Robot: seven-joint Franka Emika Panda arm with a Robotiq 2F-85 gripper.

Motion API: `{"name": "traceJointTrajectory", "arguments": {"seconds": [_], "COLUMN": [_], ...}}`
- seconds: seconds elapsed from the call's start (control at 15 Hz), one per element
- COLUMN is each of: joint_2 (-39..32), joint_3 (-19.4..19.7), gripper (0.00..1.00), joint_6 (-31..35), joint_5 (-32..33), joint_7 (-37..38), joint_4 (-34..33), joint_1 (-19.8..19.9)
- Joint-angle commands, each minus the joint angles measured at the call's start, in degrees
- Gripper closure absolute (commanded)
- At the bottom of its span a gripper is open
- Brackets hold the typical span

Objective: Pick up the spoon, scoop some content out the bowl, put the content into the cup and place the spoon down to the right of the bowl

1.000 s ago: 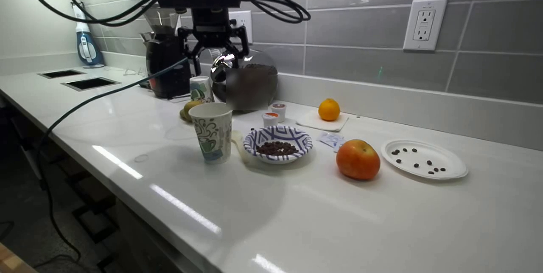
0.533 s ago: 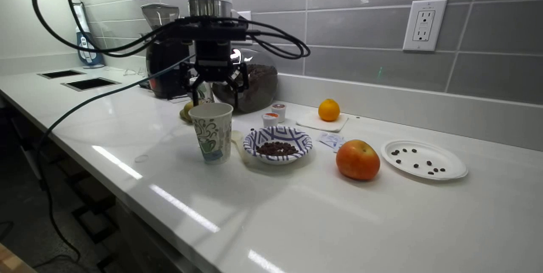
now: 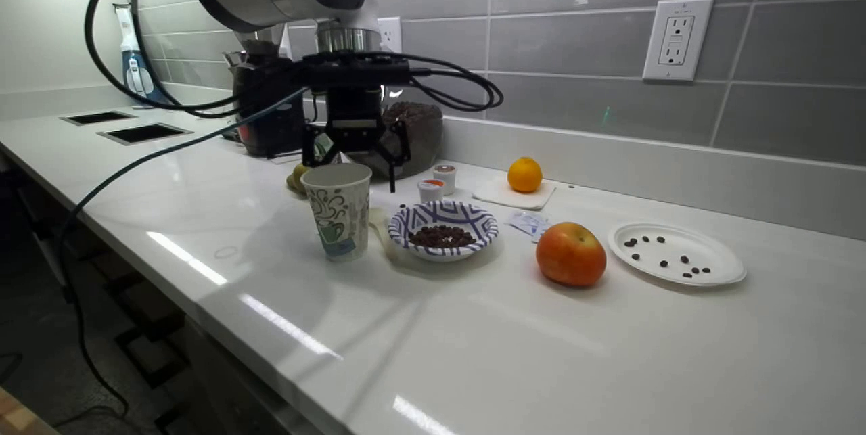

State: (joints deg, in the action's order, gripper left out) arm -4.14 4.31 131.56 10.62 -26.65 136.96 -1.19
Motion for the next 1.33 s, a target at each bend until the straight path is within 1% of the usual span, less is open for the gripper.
{"name": "traceJointTrajectory", "arguments": {"seconds": [0.0,0.07,0.27,0.33,0.4,0.53,0.6,0.87,1.07,1.13,1.2,1.27], "joint_2": [-2.90,-3.32,-5.09,-5.48,-5.93,-6.77,-7.09,-8.28,-8.86,-8.97,-9.09,-9.15], "joint_3": [-1.31,-1.42,-1.80,-1.97,-2.10,-2.37,-2.40,-2.17,-2.13,-2.09,-2.10,-2.14], "gripper": [0.00,0.00,0.17,0.21,0.30,0.35,0.31,0.31,0.38,0.40,0.39,0.43], "joint_6": [1.36,2.12,2.47,2.74,2.77,2.71,2.77,3.77,3.96,3.91,3.67,3.68], "joint_5": [0.88,0.76,0.77,0.52,0.69,0.92,1.23,1.61,1.48,1.68,1.72,1.63], "joint_7": [0.61,0.48,0.58,0.48,0.55,0.72,0.85,1.00,0.81,0.91,0.93,0.79], "joint_4": [-2.16,-2.38,-3.17,-3.30,-3.52,-3.92,-4.04,-4.21,-4.16,-4.14,-4.15,-4.12], "joint_1": [1.36,1.46,1.54,1.59,1.59,1.59,1.62,2.05,2.56,2.67,2.76,2.88]}}
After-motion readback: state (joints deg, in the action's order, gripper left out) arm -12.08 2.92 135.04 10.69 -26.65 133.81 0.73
